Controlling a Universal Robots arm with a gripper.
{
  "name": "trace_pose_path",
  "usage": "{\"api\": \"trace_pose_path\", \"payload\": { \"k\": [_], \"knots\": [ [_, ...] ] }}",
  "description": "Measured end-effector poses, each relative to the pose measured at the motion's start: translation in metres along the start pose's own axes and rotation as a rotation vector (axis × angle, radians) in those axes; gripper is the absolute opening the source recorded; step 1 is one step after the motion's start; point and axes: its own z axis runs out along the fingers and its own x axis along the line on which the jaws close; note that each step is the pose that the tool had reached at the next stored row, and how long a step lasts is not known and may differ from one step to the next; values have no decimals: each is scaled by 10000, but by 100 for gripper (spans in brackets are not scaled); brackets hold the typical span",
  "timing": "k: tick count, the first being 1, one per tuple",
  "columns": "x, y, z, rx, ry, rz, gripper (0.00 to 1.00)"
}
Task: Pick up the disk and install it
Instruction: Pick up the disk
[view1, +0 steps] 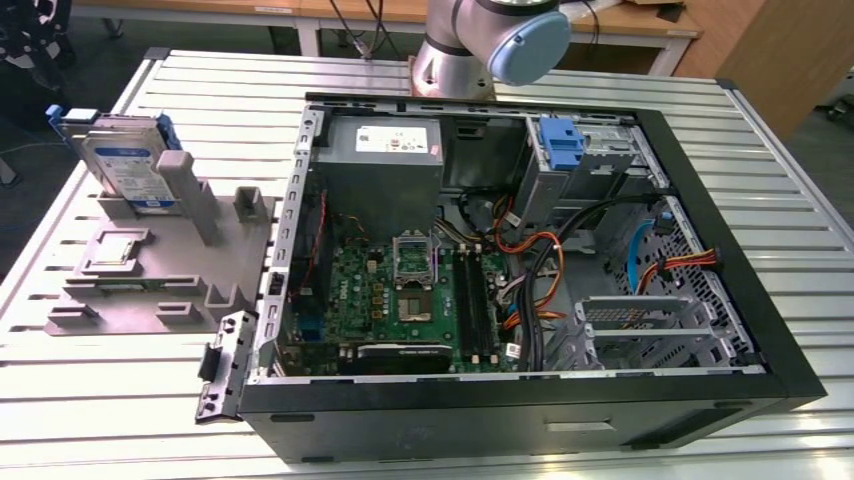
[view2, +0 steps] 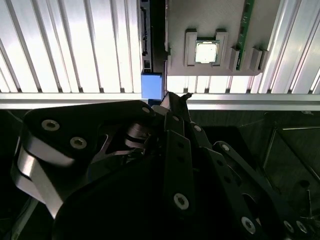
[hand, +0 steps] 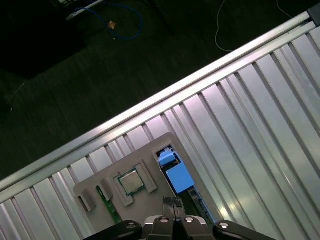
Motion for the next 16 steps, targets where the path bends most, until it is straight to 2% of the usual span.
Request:
{"api": "trace_pose_path", "payload": {
  "k": [4,12,16],
  "knots": [
    [0,0,0,0,3,-74,10],
    [1,0,1,2,47,-1126,10],
    [2,3,1,2,51,-1207,10]
  ]
}}
